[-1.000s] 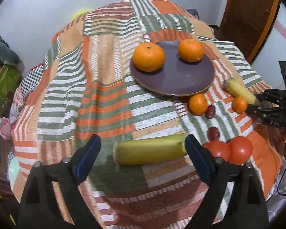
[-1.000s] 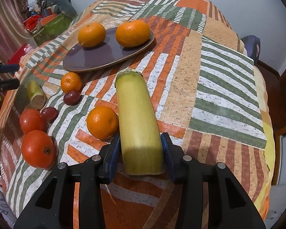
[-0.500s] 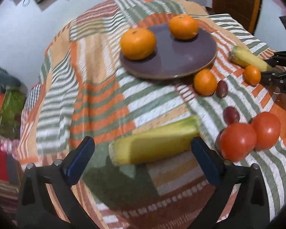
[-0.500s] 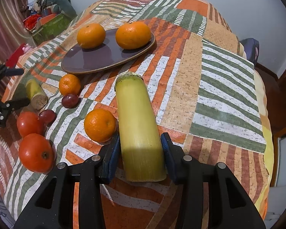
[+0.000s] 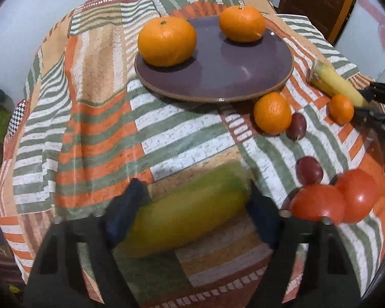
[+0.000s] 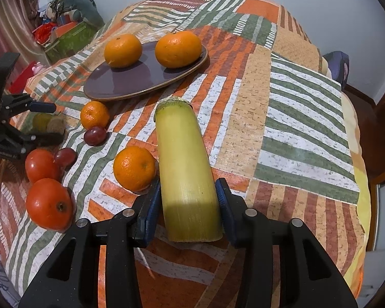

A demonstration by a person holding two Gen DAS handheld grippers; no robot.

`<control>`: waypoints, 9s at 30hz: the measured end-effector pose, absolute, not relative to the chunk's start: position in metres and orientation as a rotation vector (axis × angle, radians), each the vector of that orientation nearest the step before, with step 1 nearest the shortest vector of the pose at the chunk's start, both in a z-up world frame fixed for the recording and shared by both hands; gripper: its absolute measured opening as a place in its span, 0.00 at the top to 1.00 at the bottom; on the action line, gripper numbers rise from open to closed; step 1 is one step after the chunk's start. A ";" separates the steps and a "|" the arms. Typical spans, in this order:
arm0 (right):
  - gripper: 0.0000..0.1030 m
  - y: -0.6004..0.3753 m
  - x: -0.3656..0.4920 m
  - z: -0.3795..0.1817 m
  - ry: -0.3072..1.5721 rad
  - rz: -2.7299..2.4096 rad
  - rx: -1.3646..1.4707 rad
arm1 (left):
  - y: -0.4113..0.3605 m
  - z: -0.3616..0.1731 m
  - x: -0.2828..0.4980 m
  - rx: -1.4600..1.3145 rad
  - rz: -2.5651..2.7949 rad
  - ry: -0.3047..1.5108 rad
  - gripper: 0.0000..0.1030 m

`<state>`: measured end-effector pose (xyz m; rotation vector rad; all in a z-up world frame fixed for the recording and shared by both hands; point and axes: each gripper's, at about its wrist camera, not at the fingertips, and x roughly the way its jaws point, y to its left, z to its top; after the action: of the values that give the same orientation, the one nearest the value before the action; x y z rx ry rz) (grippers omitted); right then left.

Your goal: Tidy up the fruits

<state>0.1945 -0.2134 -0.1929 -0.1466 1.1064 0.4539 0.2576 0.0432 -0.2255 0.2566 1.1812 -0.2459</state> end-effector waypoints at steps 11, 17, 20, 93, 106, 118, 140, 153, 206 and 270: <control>0.66 -0.219 0.182 -0.186 1.104 0.411 -0.116 | 0.053 -0.222 0.296 0.084 -0.094 1.241 0.48; 0.66 -0.219 0.179 -0.182 1.096 0.395 -0.117 | 0.066 -0.210 0.297 0.001 -0.083 1.207 0.49; 0.66 -0.216 0.184 -0.181 1.100 0.393 -0.129 | 0.069 -0.193 0.286 0.043 -0.074 1.155 0.43; 0.67 -0.182 0.210 -0.144 0.971 0.441 -0.090 | 0.051 -0.173 0.265 -0.004 -0.153 1.056 0.63; 0.67 -0.147 0.249 -0.149 0.990 0.488 -0.079 | 0.024 -0.176 0.300 0.012 -0.206 1.060 0.63; 0.67 -0.130 0.268 -0.166 1.040 0.510 -0.138 | 0.006 -0.188 0.334 0.021 -0.256 1.090 0.63; 0.66 -0.122 0.278 -0.173 1.117 0.557 -0.189 | 0.013 -0.190 0.342 0.007 -0.221 1.104 0.52; 0.65 -0.145 0.249 -0.131 0.986 0.553 -0.163 | 0.031 -0.173 0.295 0.048 -0.226 1.055 0.49; 0.55 -0.162 0.171 -0.128 0.986 0.549 -0.031 | 0.034 -0.152 0.218 0.015 -0.158 1.008 0.42; 0.56 -0.192 0.149 -0.154 1.005 0.481 0.032 | -0.011 -0.203 0.200 0.015 -0.241 1.160 0.54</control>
<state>0.1488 -0.1919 -0.1536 0.0321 1.0052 0.4813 0.2001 -0.0114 -0.2027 0.0147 1.1598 -0.2411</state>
